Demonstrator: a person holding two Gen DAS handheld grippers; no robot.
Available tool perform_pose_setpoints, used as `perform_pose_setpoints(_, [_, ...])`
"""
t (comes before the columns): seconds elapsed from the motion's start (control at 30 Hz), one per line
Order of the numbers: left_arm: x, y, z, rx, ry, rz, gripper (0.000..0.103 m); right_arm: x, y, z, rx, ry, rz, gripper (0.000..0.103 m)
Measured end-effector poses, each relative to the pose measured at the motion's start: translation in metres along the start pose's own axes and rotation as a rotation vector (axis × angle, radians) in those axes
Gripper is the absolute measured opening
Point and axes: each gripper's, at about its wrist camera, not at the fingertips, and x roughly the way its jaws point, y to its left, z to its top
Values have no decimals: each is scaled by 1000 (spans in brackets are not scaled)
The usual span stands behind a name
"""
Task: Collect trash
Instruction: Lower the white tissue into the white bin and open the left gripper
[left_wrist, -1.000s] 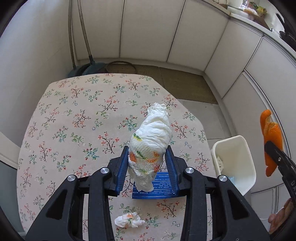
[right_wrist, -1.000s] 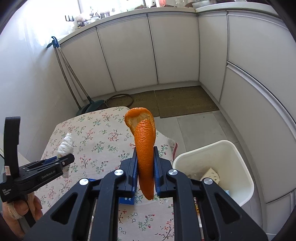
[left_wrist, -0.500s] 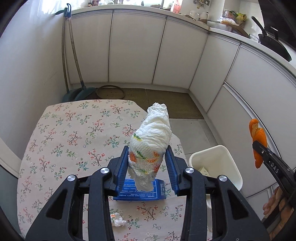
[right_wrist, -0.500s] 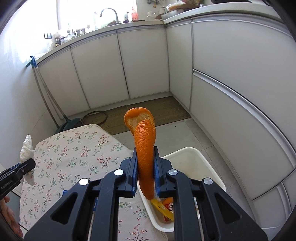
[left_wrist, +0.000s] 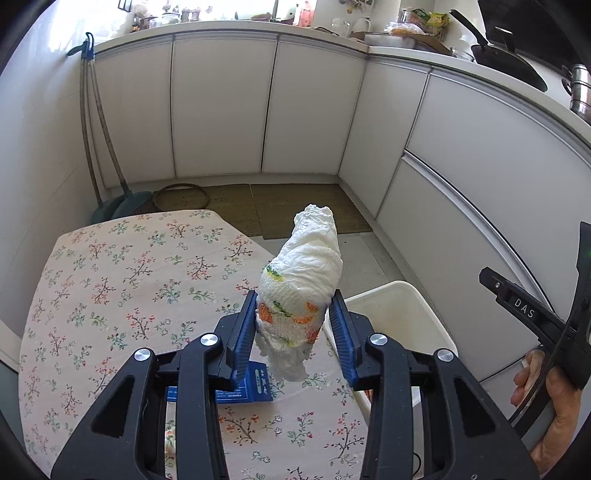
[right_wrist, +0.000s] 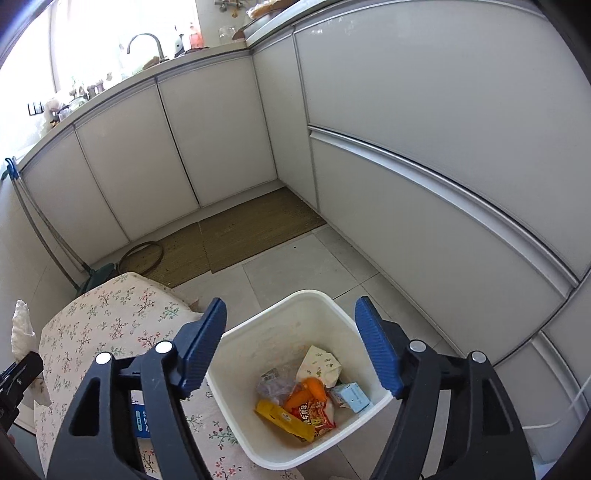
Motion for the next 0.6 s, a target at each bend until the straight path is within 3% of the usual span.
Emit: perform_pose_setpoints(0.6, [41, -96, 9, 98, 17, -92, 37, -10, -76, 14, 107, -29, -157, 81])
